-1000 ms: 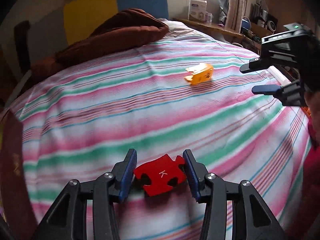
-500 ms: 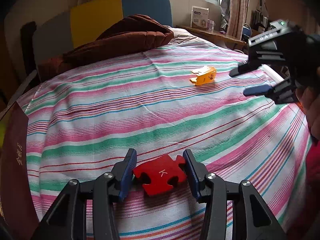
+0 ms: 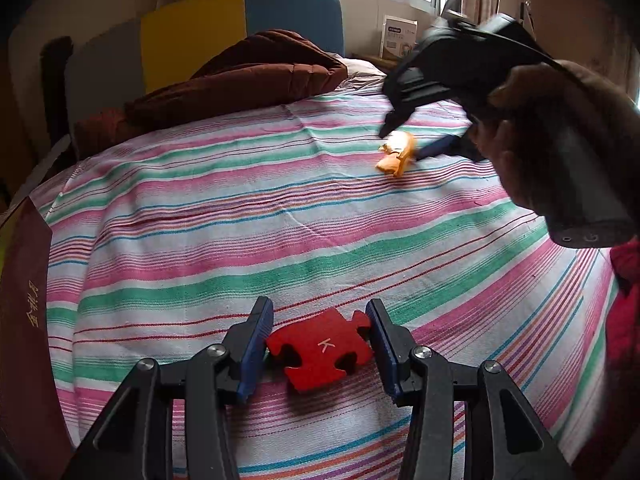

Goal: Organize rigid objects
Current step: 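Grasp the yellow block with the right tool while the left tool holds the puzzle piece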

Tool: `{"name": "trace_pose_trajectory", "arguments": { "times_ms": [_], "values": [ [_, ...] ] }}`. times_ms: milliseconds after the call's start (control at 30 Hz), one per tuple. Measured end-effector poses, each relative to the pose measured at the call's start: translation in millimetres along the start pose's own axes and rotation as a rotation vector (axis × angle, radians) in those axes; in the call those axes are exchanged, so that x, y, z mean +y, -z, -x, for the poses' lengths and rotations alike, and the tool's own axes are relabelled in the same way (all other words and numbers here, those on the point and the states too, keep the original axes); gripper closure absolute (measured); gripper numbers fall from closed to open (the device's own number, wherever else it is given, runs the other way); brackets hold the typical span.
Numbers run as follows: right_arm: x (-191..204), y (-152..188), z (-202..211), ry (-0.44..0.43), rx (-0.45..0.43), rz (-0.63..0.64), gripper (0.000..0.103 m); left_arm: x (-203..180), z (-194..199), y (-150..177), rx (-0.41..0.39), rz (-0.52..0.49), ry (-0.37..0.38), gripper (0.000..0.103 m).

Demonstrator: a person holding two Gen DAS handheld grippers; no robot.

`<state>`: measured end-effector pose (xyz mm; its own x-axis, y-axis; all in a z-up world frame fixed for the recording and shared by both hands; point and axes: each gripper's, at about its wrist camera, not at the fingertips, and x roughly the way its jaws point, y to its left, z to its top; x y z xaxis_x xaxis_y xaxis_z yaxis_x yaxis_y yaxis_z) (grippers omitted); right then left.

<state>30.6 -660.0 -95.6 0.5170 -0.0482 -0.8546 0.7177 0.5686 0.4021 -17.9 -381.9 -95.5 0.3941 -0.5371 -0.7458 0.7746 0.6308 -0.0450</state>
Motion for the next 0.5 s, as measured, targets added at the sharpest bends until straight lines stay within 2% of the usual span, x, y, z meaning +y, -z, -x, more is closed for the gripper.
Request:
{"name": "trace_pose_trajectory", "arguments": {
  "times_ms": [33,233,333,500],
  "values": [
    [12,1,-3,0.0,0.02,0.062,0.071,0,0,0,0.0,0.0,0.001,0.054],
    [58,28,-12,-0.081,0.118,0.35,0.071,1,-1,1,-0.002,0.006,0.008,0.054],
    [57,41,-6,-0.084,0.161,0.393,0.071,2,0,1,-0.003,0.006,0.013,0.054],
    [44,73,19,-0.024,0.23,0.463,0.072,0,0,2,-0.003,0.0,0.005,0.054]
  ]
}}
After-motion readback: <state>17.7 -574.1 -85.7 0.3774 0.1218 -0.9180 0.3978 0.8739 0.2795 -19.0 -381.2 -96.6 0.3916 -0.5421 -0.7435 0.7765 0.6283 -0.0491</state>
